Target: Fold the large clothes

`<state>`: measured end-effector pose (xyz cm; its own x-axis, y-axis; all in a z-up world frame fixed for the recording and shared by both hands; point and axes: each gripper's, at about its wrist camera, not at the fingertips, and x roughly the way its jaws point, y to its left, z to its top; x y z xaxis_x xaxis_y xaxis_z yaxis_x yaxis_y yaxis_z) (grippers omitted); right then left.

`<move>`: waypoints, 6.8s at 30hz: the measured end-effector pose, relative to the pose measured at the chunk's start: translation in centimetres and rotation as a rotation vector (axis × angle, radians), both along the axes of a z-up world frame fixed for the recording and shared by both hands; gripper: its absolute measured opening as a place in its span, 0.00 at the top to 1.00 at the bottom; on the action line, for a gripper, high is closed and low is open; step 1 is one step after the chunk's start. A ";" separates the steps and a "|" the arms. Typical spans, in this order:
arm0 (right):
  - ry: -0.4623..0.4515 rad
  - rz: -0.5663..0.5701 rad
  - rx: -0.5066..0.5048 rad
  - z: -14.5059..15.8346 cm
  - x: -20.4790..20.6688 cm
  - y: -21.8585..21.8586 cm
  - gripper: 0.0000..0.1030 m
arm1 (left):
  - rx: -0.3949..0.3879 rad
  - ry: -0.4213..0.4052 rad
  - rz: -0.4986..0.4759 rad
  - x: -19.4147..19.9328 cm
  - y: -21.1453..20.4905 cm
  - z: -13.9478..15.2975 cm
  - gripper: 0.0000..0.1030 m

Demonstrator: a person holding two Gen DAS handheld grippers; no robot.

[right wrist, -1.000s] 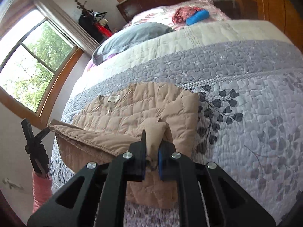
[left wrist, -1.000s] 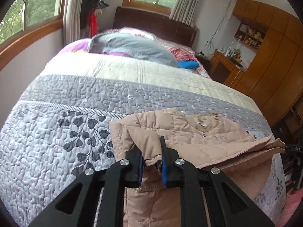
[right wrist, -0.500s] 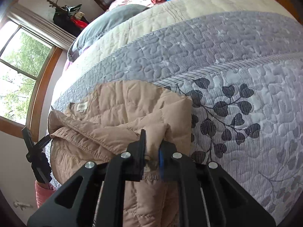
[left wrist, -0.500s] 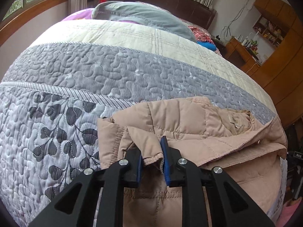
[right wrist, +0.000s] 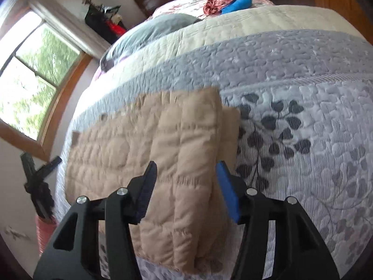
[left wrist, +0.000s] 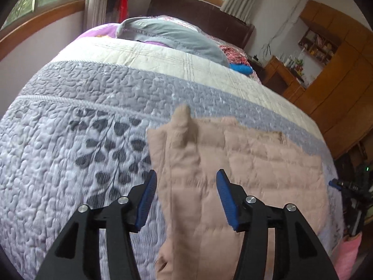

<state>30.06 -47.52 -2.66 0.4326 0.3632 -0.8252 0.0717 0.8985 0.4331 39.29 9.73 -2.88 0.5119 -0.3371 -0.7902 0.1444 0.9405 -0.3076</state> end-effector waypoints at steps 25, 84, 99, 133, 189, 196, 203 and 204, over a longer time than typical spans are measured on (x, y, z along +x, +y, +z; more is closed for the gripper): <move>0.009 -0.022 -0.104 -3.3 2.8 2.4 0.91 | 0.173 -0.018 -0.009 0.7 -4.2 -5.1 0.90; 0.006 -0.023 -0.295 -3.2 0.0 15.2 0.77 | 0.179 -0.008 -0.106 -0.5 -17.5 -4.1 0.74; -0.038 0.002 -0.368 -5.6 -0.3 16.9 0.78 | 0.207 -0.069 -0.136 -2.1 -17.7 -6.3 0.73; -0.141 -0.079 -0.201 0.0 -4.1 5.4 0.15 | 0.220 -0.186 -0.047 -5.7 -7.0 1.0 0.24; -0.215 0.105 0.095 10.1 -12.4 7.2 0.88 | -0.201 -0.074 -0.193 -10.4 1.0 8.4 0.86; -0.143 0.179 0.115 7.8 -15.4 10.6 0.87 | -0.145 -0.033 -0.155 -14.9 3.8 6.1 0.84; 0.028 0.146 0.078 -0.2 -15.1 11.3 0.85 | 0.024 0.078 -0.133 -13.6 3.5 -3.4 0.71; 0.042 0.139 0.077 -0.9 -15.0 11.3 0.82 | 0.042 0.081 -0.134 -13.3 3.5 -4.8 0.68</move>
